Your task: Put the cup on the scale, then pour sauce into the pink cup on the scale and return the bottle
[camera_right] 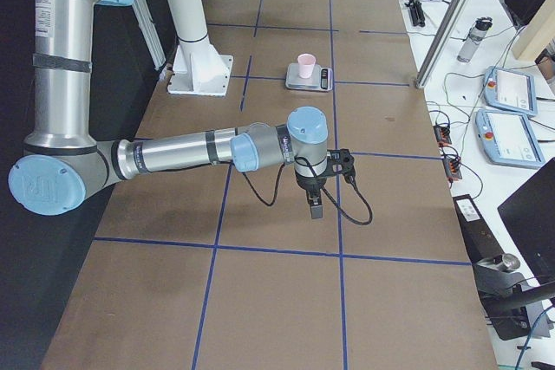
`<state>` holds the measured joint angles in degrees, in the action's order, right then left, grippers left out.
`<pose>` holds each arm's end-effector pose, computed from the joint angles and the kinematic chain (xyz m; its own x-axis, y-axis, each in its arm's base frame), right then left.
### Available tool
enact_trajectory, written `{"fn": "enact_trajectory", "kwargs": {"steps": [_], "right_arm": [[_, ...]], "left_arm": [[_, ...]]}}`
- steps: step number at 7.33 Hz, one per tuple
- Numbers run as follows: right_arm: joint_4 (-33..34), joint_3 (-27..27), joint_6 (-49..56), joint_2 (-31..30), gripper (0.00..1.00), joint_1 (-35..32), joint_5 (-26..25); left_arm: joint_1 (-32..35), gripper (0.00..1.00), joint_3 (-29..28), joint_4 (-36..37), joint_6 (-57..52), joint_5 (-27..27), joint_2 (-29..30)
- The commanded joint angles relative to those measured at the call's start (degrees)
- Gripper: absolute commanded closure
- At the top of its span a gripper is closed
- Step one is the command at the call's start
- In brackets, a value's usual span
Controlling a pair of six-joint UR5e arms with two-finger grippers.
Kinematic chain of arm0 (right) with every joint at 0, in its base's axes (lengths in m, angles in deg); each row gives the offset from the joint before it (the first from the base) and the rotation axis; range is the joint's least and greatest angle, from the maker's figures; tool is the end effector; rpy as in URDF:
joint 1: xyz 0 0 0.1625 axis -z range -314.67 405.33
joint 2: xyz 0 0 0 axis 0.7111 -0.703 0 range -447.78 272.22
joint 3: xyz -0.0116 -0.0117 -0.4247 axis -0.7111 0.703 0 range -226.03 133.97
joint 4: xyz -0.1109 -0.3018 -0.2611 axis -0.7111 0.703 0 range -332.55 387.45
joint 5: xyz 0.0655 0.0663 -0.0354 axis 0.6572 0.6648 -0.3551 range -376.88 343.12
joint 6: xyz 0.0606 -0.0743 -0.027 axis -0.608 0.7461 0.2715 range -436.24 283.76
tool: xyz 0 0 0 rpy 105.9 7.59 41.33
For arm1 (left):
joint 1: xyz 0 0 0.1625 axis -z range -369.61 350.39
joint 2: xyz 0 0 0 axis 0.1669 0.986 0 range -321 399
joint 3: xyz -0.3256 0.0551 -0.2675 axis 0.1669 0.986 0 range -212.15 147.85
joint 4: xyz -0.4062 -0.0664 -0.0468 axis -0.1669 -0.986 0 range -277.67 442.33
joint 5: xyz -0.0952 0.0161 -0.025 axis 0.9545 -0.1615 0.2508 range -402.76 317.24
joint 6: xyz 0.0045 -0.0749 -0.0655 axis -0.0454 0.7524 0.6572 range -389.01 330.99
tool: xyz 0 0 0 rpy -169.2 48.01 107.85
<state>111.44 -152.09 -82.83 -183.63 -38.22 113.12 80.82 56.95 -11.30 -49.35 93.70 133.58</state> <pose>0.0172 -0.4646 0.5613 0.7485 -0.1532 0.6452 0.0221 0.9782 0.2066 -0.0650 -0.5325 0.6163 0.6492 0.4263 -0.6299 -0.2327 0.8998 0.3691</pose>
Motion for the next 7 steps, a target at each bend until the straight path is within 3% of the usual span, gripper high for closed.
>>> {"fn": "enact_trajectory", "kwargs": {"steps": [1, 3, 5, 7], "right_arm": [[-0.06, 0.23, 0.52, -0.22, 0.00, 0.05, -0.62], [0.21, 1.29, -0.17, -0.39, 0.00, 0.14, -0.45], [1.17, 5.75, -0.18, -0.05, 0.00, 0.05, 0.95], [2.32, 7.44, -0.18, -0.21, 0.00, -0.47, 4.64]], "left_arm": [[0.98, 0.00, -5.07, -1.90, -0.50, 3.21, -1.07], [0.81, 0.00, -5.52, -2.08, -0.50, 2.24, -2.55], [0.80, 0.00, -3.86, -1.65, 3.07, -6.06, -1.94], [0.63, 0.00, -3.23, -1.47, 5.39, -5.94, -2.03]]}}
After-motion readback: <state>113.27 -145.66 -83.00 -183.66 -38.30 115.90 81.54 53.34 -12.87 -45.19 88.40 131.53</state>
